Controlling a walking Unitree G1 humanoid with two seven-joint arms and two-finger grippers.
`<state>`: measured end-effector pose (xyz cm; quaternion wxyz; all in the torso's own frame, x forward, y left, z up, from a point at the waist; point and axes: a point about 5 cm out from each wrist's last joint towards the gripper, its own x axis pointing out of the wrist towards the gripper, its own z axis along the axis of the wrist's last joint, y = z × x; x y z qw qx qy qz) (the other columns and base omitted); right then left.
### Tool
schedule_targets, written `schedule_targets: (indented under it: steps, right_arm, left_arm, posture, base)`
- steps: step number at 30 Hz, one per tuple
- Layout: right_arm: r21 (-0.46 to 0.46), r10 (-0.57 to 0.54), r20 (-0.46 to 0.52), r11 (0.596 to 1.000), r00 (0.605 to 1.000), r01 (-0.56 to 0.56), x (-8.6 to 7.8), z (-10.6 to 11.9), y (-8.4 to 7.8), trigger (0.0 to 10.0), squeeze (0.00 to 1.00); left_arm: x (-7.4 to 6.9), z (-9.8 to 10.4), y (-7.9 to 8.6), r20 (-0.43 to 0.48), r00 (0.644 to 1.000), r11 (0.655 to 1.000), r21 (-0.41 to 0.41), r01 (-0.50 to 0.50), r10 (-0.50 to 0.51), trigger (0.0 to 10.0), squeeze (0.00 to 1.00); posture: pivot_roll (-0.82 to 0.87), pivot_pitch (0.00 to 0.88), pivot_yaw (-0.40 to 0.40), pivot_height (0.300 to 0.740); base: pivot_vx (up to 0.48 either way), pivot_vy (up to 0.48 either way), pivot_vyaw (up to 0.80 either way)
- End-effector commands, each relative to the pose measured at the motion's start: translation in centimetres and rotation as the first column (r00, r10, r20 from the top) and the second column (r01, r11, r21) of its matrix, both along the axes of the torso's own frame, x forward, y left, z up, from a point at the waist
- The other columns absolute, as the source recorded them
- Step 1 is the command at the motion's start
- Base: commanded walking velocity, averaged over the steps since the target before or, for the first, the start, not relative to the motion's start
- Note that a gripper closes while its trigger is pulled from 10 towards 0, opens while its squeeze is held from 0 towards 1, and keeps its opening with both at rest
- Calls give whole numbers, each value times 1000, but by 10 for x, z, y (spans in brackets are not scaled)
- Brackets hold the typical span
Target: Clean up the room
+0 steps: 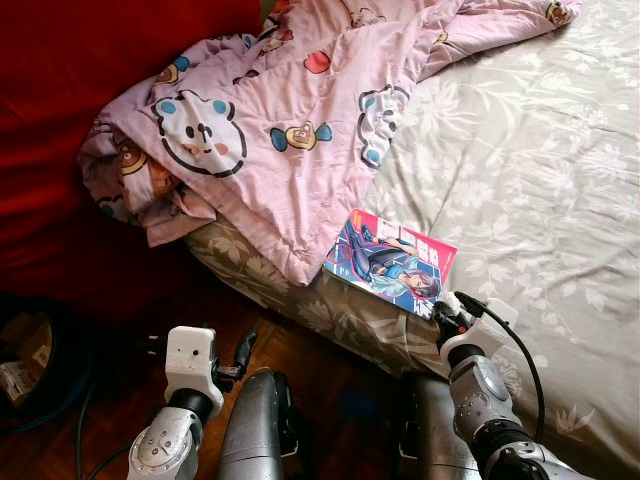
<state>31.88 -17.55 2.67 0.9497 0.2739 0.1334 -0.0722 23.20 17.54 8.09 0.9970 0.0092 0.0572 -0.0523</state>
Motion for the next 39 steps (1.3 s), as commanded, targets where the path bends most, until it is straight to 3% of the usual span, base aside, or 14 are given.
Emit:
schedule_targets:
  steps: [1, 17, 25, 26, 27, 28, 39]
  right_arm:
    - [12, 9, -53, 1000, 999, -9, -9, -12, 4, 0, 0]
    - [-70, -22, 29, 997, 999, 24, -6, 0, -16, 0, 0]
    - [-192, 24, 146, 981, 989, 5, -13, 8, -23, 0, 0]
    - [-202, 32, 142, 979, 989, -2, -14, 8, -23, 2078, 0]
    - [-219, 46, 139, 976, 989, -15, -16, 6, -23, 7412, 0]
    - [-237, 61, 137, 971, 989, -27, -19, 5, -23, 10000, 0]
    - [-308, 114, 41, 946, 993, -96, -50, -22, -28, 10000, 0]
  left_arm:
    - [-7, -10, 5, -43, 999, 999, 34, -10, 11, 10000, 0]
    - [20, -17, -1, -15, 1000, 1000, 13, -27, 27, 10000, 0]
    - [26, -29, 9, -34, 994, 994, -28, -107, 106, 10000, 0]
    - [27, -31, 10, -40, 993, 993, -32, -115, 113, 10000, 0]
    - [26, -33, 11, -50, 991, 991, -39, -125, 123, 10000, 0]
    - [26, -36, 13, -60, 989, 990, -46, -135, 132, 10000, 0]
    - [15, -69, 27, -172, 964, 975, -56, -214, 201, 10000, 0]
  posture:
    - [29, 361, 95, 621]
    - [-26, 269, 66, 621]
    - [-67, 212, 43, 621]
    - [-73, 205, 40, 621]
    - [-74, 203, 39, 621]
    - [-77, 199, 38, 621]
    - [-97, 166, 28, 625]
  base:
    - [0, 0, 0]
    - [0, 0, 0]
    - [0, 0, 0]
    - [0, 0, 0]
    - [0, 0, 0]
    - [0, 0, 0]
    - [0, 0, 0]
